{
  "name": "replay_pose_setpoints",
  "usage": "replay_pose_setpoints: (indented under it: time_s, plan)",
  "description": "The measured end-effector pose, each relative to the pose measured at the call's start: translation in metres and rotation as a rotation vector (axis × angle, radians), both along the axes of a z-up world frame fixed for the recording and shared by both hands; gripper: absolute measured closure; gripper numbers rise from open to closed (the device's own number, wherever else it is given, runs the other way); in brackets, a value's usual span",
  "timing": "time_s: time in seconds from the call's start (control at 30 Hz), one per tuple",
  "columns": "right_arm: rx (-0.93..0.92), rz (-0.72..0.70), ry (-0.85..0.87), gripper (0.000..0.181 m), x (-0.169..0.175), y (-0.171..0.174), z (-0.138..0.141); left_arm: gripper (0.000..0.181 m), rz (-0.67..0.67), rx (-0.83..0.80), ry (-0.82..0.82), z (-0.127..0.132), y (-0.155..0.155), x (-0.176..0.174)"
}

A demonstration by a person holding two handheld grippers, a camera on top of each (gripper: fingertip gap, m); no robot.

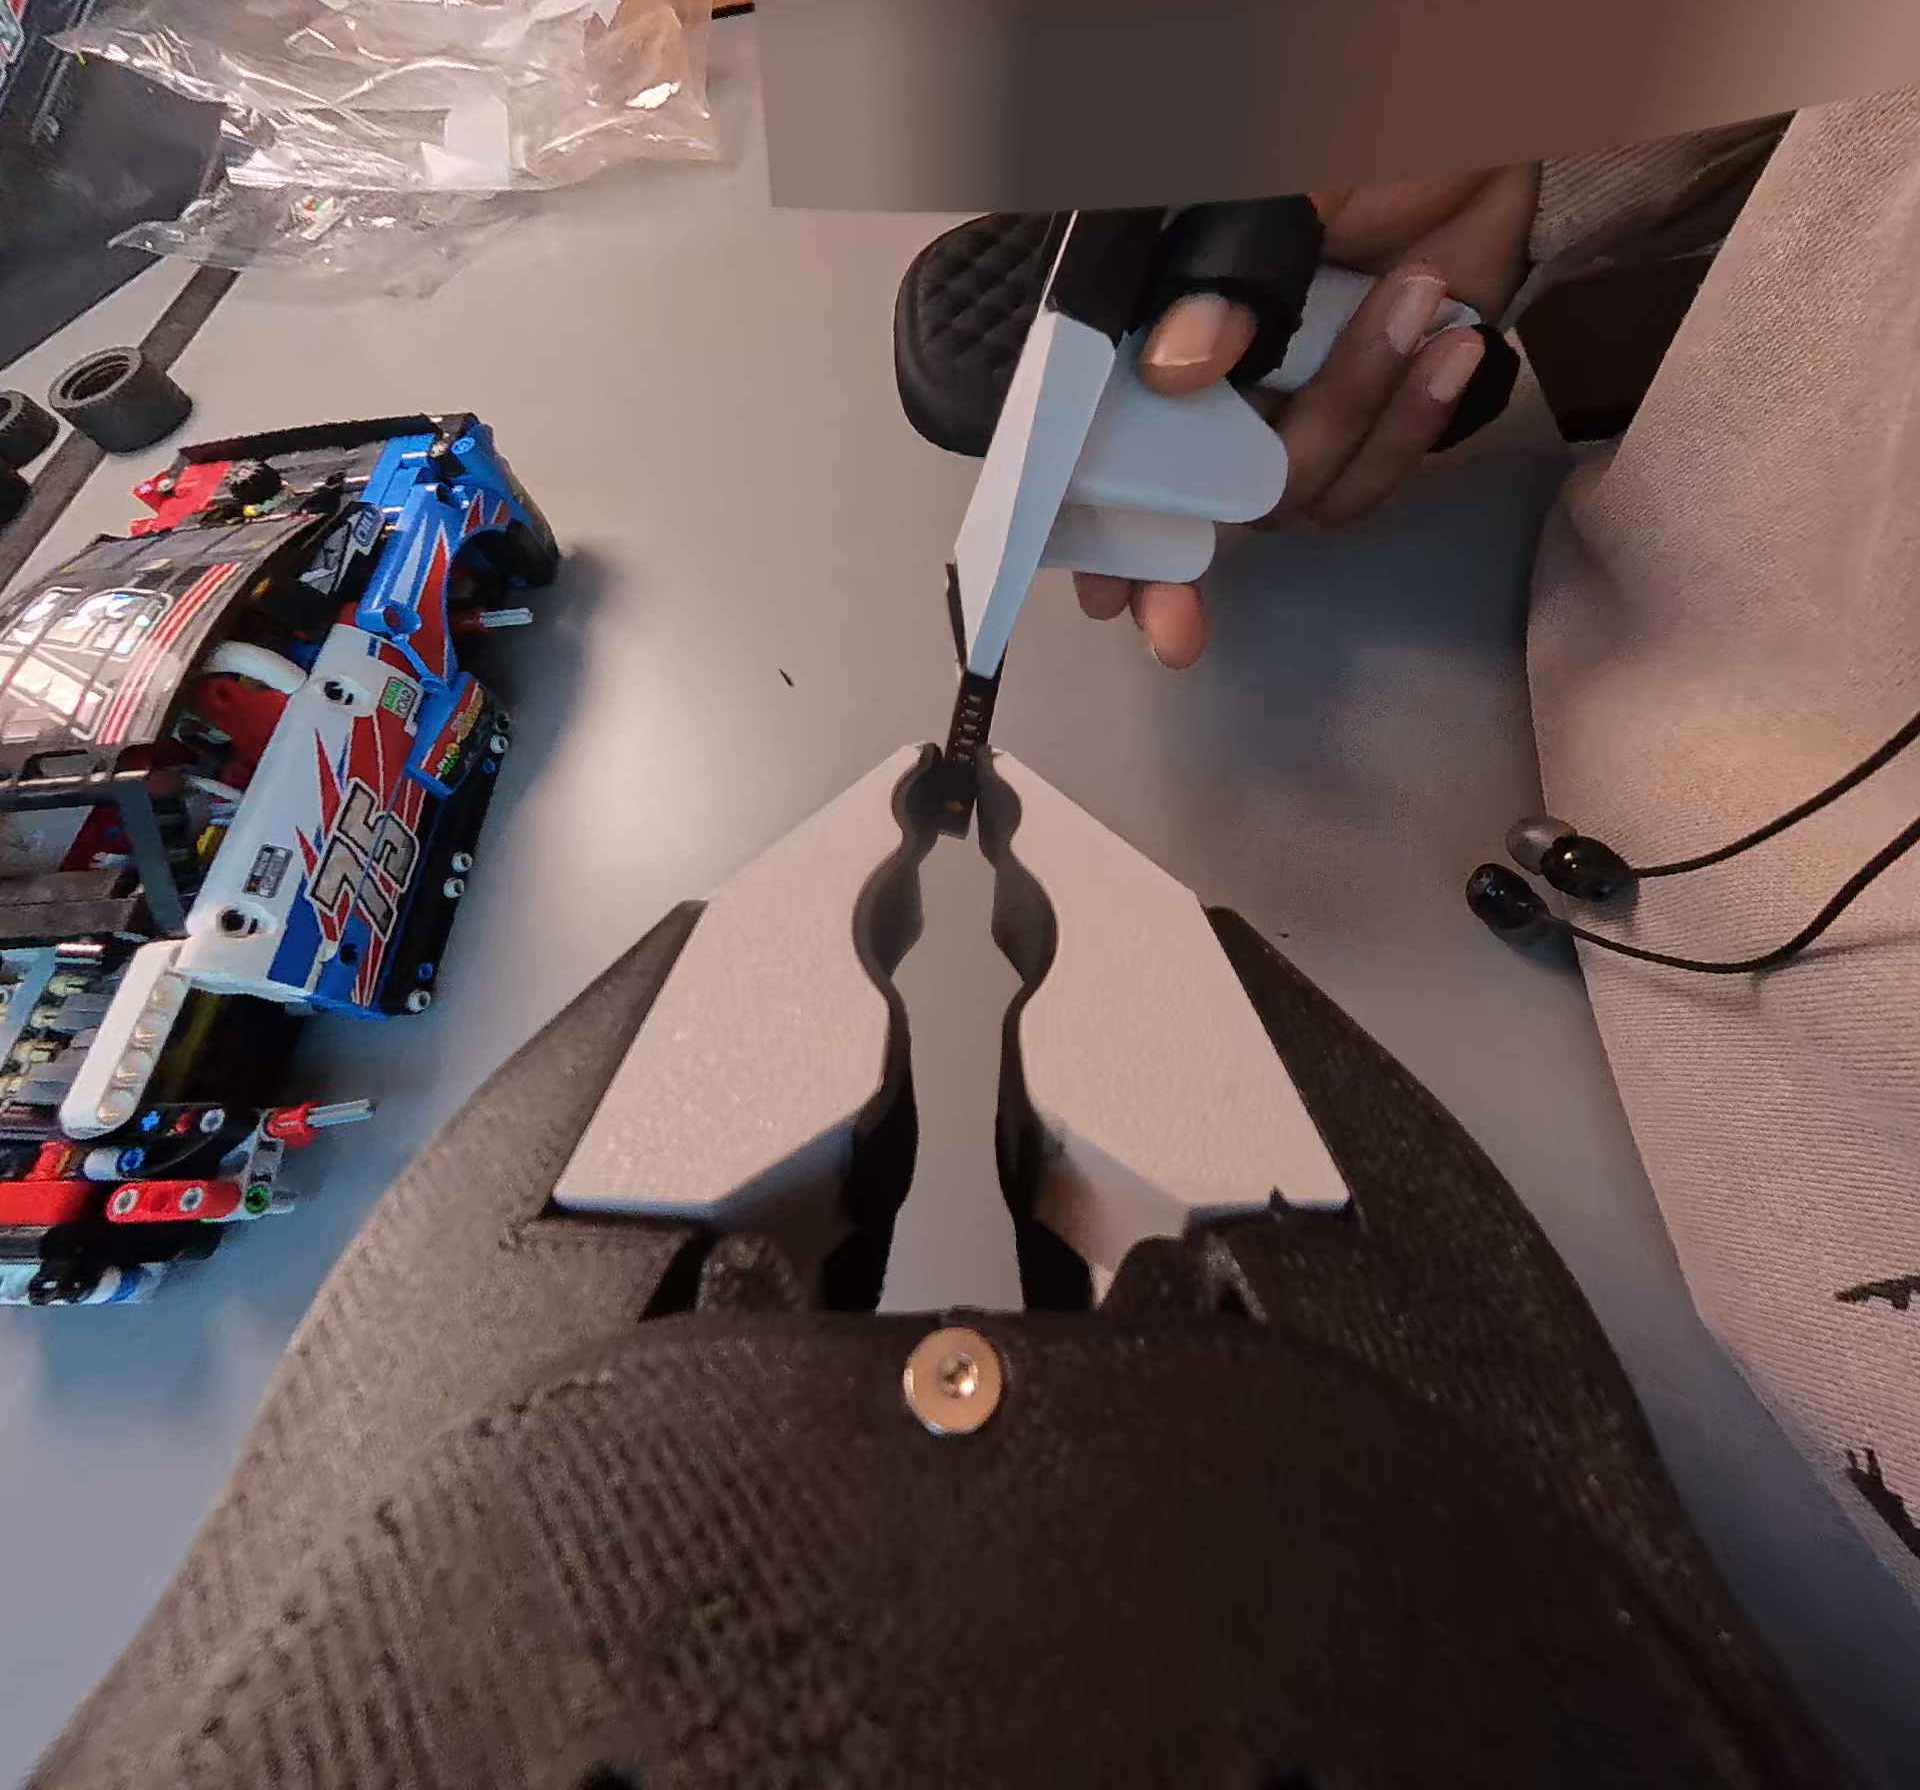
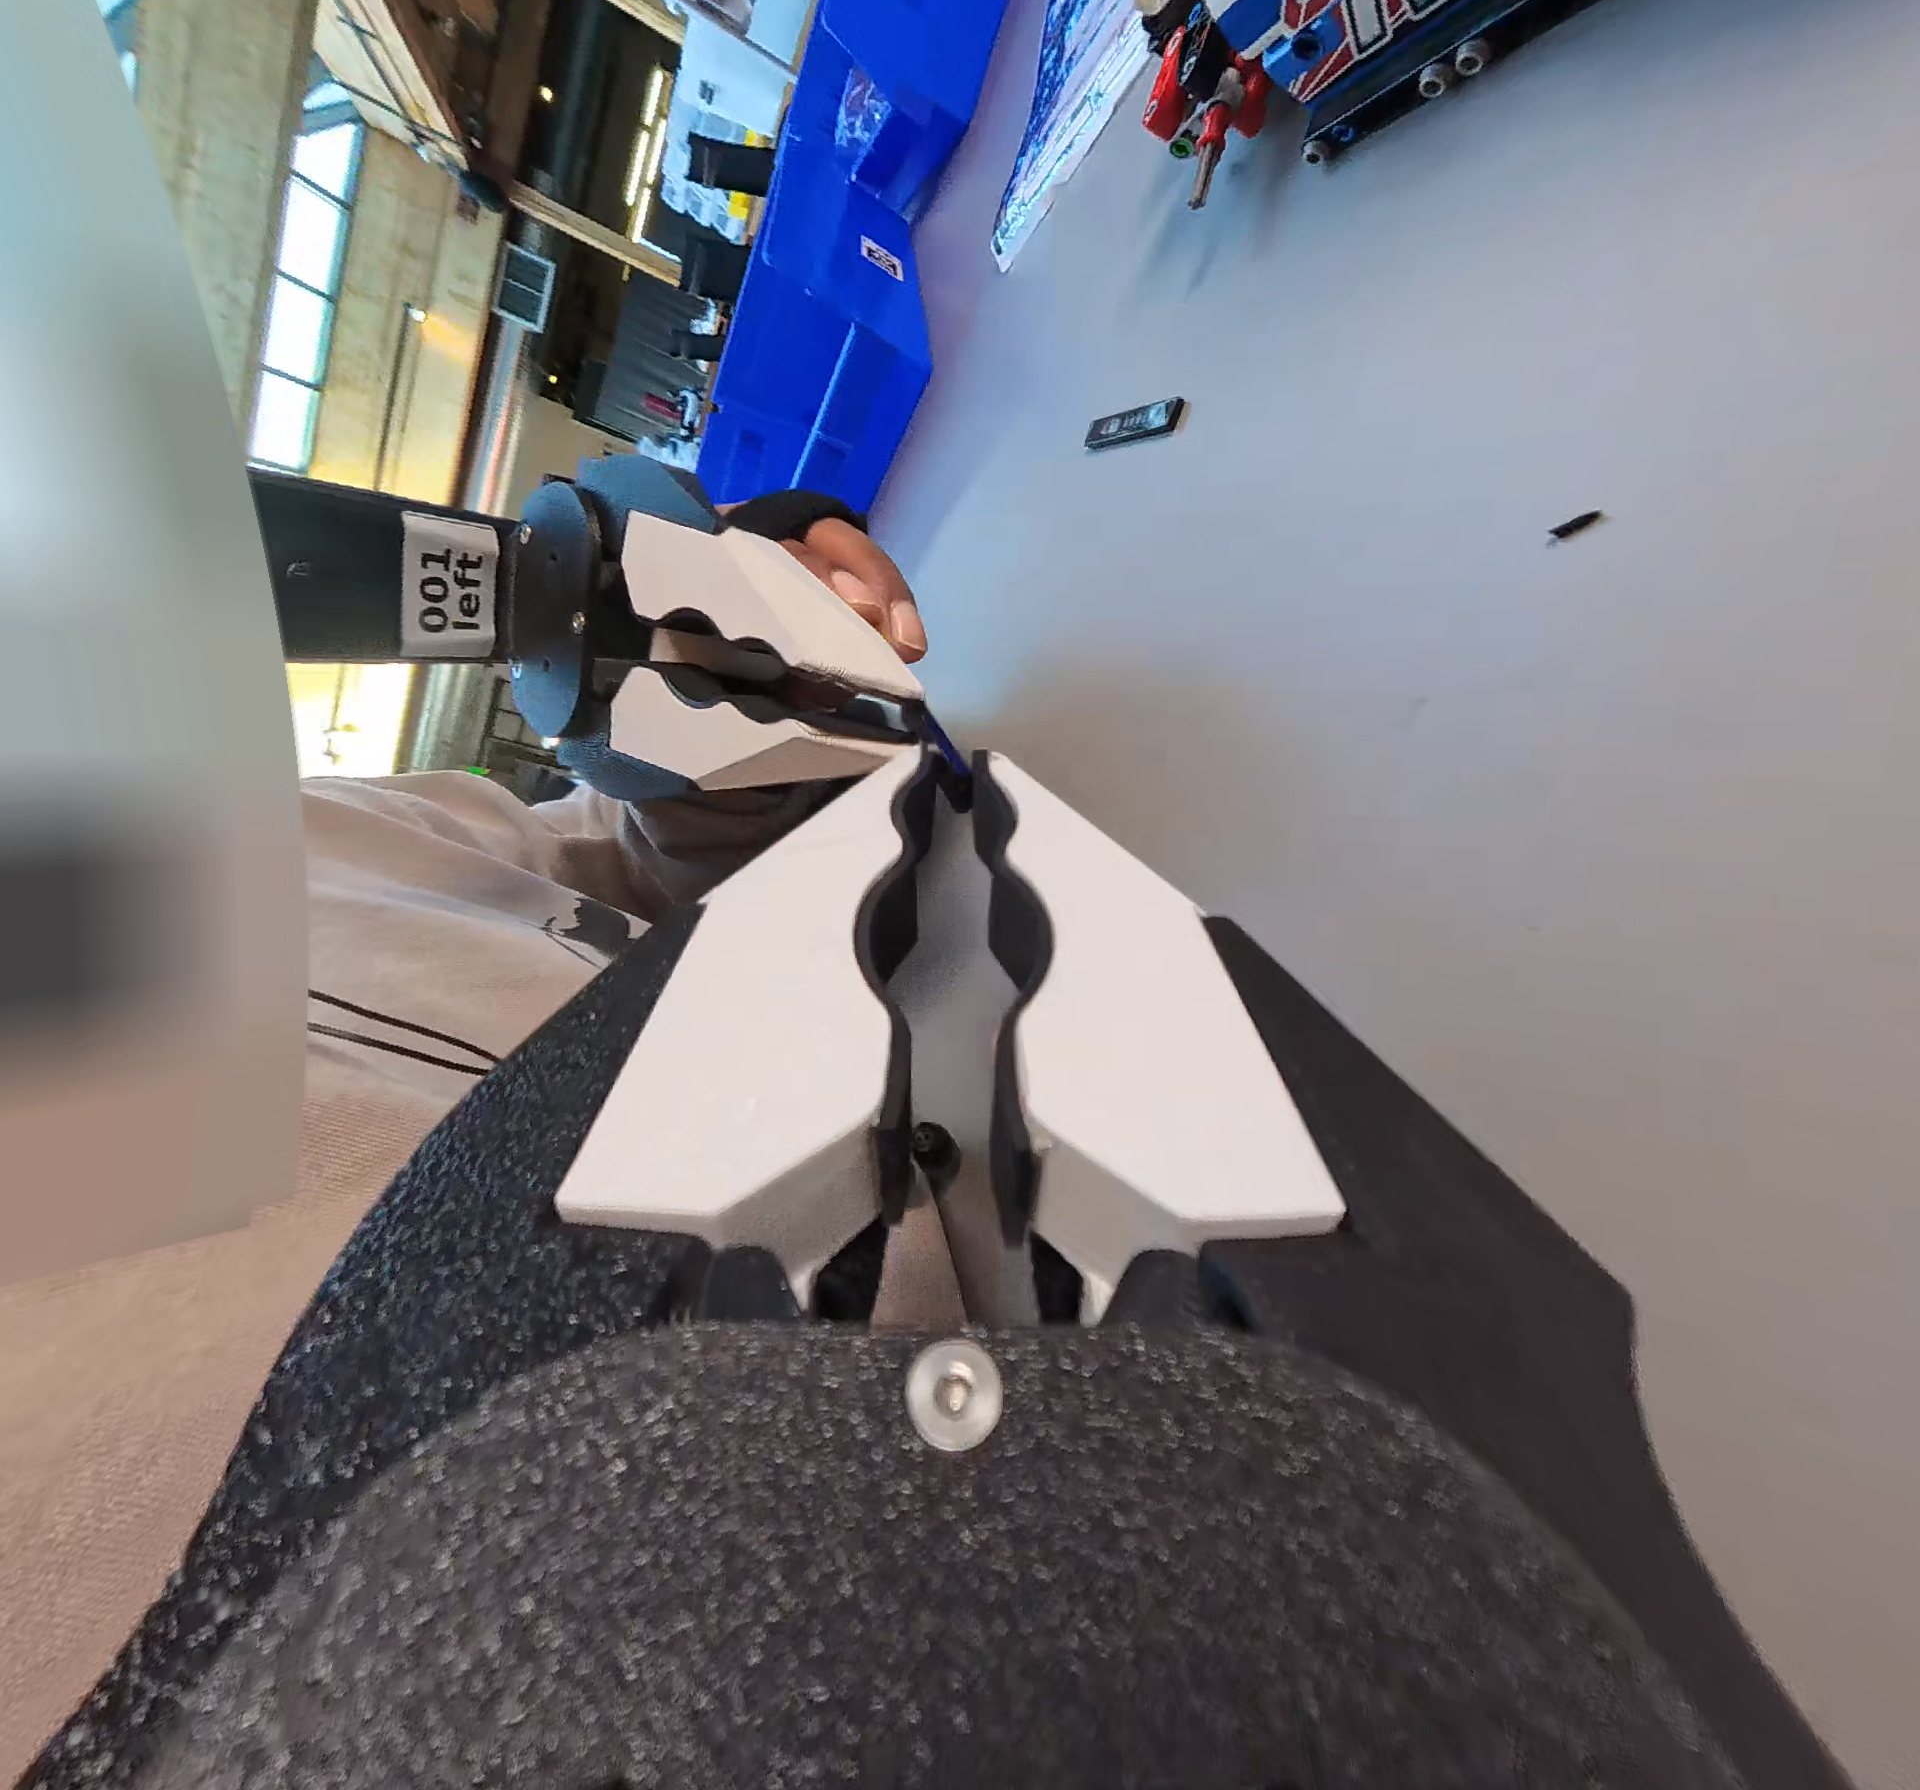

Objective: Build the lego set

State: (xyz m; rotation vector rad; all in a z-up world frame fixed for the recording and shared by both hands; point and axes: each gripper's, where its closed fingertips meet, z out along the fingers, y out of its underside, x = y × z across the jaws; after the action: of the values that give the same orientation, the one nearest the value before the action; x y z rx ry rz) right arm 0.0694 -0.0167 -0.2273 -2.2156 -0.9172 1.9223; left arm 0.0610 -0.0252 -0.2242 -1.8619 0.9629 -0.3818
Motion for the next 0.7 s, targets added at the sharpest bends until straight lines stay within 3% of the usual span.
replay_pose_setpoints:
  time_s: [0.17, 0.23, 0.33, 0.4, 0.47, 0.7]
  plan:
    - [-0.057, 0.006, 0.077, 0.181, 0.0, 0.0, 0.012, 0.177, 0.01, -0.027, -0.104, 0.007, 0.002, -0.001]
    - [-0.054, 0.015, 0.108, 0.181, 0.0, 0.0, 0.016, 0.177, 0.007, -0.112, -0.267, 0.013, 0.002, 0.0]
    - [0.017, 0.046, 0.192, 0.181, -0.002, -0.002, 0.031, 0.146, -0.049, -0.341, -0.604, 0.026, -0.002, 0.002]
    - [0.111, 0.08, 0.236, 0.181, -0.005, -0.006, 0.039, 0.152, -0.094, -0.434, -0.74, 0.031, -0.005, 0.004]
    - [0.208, 0.114, 0.261, 0.181, -0.007, -0.012, 0.043, 0.18, -0.114, -0.44, -0.795, 0.037, -0.006, 0.004]
    - [0.477, 0.188, 0.316, 0.181, 0.008, -0.008, 0.053, 0.181, -0.147, -0.363, -0.734, 0.046, -0.012, 0.005]
